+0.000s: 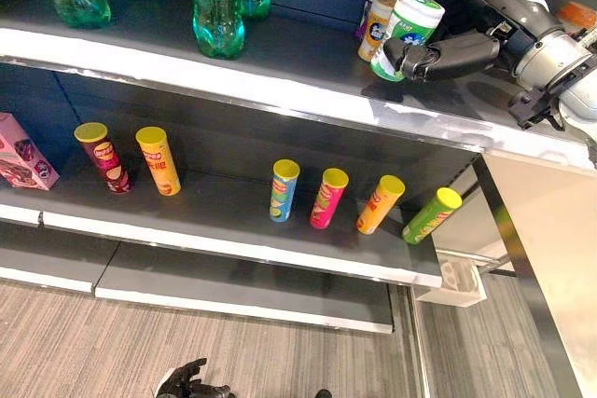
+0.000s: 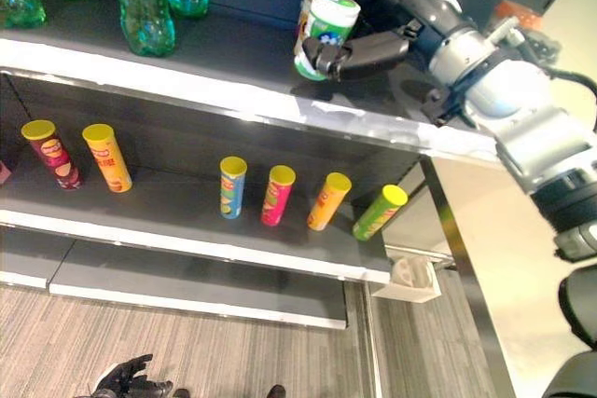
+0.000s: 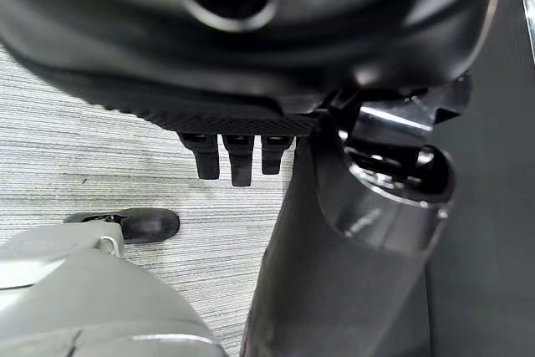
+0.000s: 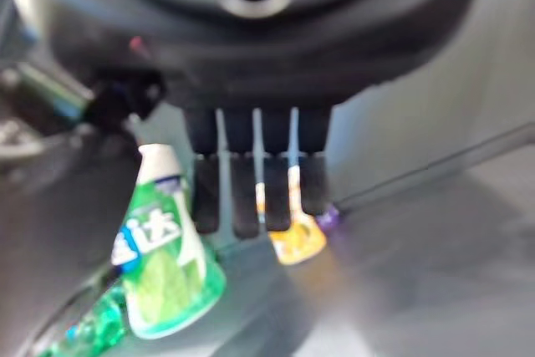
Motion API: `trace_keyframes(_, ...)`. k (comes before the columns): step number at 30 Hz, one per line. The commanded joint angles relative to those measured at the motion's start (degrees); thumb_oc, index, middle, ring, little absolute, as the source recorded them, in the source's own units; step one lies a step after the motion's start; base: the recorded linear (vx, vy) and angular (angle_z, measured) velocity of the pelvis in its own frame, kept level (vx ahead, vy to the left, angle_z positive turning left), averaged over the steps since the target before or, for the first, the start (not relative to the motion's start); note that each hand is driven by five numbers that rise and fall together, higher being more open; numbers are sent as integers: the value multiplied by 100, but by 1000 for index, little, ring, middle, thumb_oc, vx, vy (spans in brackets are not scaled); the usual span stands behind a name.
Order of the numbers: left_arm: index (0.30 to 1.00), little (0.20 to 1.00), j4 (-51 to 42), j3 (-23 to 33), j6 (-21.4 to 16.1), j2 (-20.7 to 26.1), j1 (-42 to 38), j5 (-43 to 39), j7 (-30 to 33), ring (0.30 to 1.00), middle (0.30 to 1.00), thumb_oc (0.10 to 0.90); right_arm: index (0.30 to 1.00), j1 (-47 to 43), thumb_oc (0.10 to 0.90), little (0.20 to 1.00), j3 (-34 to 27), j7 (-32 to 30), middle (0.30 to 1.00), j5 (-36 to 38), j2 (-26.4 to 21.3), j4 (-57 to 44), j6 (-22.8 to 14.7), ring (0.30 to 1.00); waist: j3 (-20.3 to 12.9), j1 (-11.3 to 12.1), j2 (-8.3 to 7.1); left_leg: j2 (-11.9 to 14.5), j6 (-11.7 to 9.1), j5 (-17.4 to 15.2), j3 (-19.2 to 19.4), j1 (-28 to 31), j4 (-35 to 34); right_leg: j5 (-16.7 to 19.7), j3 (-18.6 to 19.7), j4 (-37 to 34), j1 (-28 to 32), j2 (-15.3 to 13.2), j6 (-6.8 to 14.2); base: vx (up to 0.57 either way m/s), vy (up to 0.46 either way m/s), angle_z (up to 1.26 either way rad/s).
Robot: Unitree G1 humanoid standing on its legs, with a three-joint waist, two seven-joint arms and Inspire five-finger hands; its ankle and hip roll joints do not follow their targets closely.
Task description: Put the goods on the table back onto the shelves and tidy them up.
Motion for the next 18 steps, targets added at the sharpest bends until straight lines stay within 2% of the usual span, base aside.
trace_keyframes(1, 900, 900, 1, -171, -246, 418, -55, 5, 102, 900, 900, 800, 300, -937, 400, 300, -1, -179, 300, 45, -110, 458, -156, 300, -171, 120, -319, -68, 1, 61, 256, -378, -33, -579, 22, 35, 617, -540, 731, -1, 8, 4)
trace_keyframes(6, 900, 900, 26, -127, -241, 418, -31, -29, 115, 900, 900, 800, 300, -839, 400, 300, -81, -197, 300, 30, -48, 510, -132, 300, -127, 162, -366, -87, 12, 67, 236, -414, -44, -558, -8, 35, 589, -556, 741, 1, 0, 1)
trace_keyframes(18, 900, 900, -13, -101, -255, 434, -27, -60, 141, 900, 900, 800, 300, -938, 400, 300, 195, -127, 300, -162, -60, 457, -98, 300, -66, 151, -377, -137, 42, 58, 151, -459, -71, -549, -52, 49, 571, -585, 750, 3, 3, 3)
